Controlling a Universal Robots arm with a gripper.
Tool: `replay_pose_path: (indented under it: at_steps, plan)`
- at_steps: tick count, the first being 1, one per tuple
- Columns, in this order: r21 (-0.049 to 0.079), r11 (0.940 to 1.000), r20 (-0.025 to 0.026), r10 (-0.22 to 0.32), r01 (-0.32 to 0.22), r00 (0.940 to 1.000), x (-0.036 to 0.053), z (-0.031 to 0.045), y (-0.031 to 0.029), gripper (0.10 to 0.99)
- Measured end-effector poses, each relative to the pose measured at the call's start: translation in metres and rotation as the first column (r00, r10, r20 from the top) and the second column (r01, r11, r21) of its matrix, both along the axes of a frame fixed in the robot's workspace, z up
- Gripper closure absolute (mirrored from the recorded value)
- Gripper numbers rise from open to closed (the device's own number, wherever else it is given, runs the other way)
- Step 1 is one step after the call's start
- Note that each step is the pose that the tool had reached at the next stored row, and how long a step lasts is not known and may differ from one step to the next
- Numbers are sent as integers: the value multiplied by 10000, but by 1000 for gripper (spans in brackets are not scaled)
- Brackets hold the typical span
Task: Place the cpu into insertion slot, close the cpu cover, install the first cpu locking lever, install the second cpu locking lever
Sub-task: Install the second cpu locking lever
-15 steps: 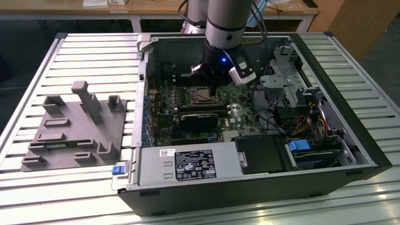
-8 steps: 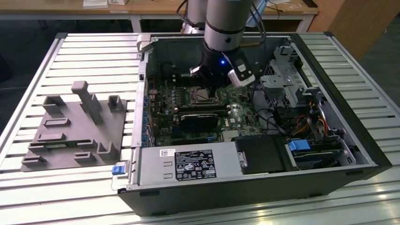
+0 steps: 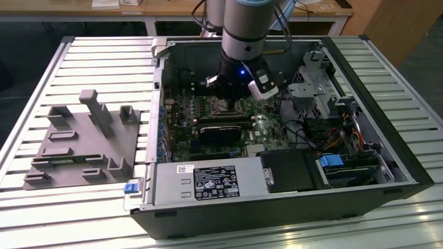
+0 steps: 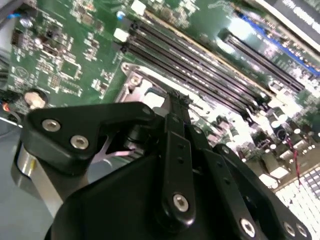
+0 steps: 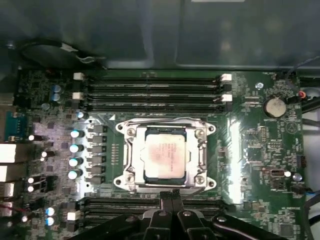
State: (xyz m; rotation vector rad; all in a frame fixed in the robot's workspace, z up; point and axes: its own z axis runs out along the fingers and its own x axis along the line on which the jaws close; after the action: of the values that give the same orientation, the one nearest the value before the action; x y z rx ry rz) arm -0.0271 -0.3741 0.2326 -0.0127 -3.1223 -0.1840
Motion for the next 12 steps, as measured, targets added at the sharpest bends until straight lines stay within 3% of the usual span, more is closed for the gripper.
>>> replay_pose_path:
  at_steps: [12]
  plan:
    - [4,10000,0,0,0,10000,-131,-5,-69,980]
